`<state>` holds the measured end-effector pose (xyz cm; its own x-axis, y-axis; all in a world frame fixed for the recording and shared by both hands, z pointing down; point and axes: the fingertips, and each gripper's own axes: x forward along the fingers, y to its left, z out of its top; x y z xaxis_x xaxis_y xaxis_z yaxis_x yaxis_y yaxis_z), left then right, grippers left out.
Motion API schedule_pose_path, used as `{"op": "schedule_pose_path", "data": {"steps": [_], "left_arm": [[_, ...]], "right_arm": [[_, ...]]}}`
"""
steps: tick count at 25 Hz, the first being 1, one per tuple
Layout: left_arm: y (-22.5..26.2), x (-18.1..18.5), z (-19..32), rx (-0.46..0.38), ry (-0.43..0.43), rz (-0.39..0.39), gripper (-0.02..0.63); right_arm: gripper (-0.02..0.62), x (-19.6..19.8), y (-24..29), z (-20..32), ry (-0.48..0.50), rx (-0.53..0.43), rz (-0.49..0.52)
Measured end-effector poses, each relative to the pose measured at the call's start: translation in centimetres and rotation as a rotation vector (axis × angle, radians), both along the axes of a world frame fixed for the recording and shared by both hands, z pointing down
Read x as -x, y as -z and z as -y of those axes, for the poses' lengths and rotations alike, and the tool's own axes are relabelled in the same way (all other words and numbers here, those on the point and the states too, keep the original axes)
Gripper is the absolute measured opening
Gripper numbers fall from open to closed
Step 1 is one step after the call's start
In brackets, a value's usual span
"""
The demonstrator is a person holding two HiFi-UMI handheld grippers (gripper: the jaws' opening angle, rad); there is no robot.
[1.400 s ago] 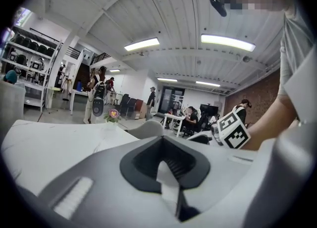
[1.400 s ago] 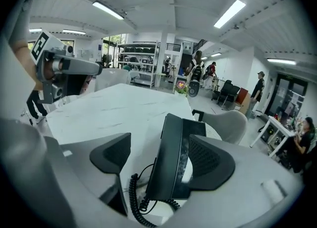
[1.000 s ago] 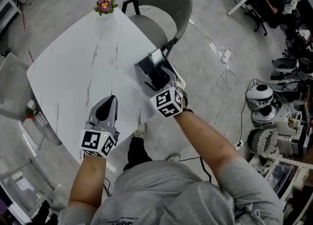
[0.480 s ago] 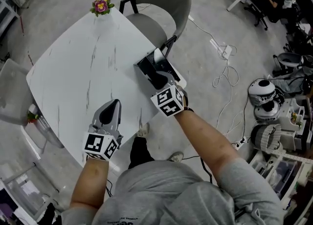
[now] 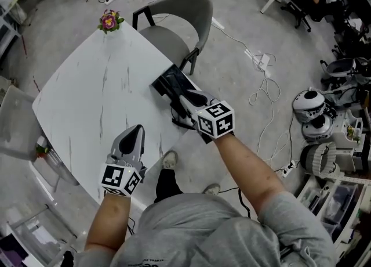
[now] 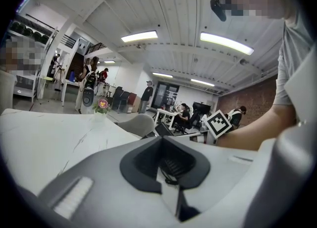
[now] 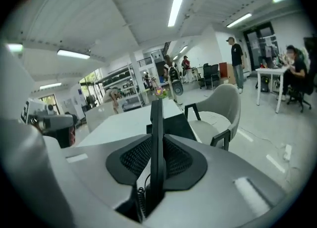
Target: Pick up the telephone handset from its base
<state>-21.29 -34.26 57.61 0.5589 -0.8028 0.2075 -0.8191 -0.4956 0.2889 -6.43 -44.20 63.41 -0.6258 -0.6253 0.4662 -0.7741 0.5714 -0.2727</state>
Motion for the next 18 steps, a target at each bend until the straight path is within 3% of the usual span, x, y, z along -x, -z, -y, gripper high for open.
{"op": "schedule_pose_path", "data": {"steps": [8,14,18], "left_arm": [[5.2,-4.8,0.4,-0.079,-0.072,-0.033,0.051],[10.7,-11.9,-0.2,-0.141,-0.19,-0.052,0.051],[14.4,-17.2,-1.0,-0.189,-0.288,-0.07,0.051]], "right_arm": [[0.074,-6.5,8.8,-1.4,-0.081,-0.073,0.268],[0.074,-14.2,17.0,-4.6,-0.164,-0.175,0.42],[0.074,-20.1,21.8,-7.7,-0.223,-0.259,0.461]]}}
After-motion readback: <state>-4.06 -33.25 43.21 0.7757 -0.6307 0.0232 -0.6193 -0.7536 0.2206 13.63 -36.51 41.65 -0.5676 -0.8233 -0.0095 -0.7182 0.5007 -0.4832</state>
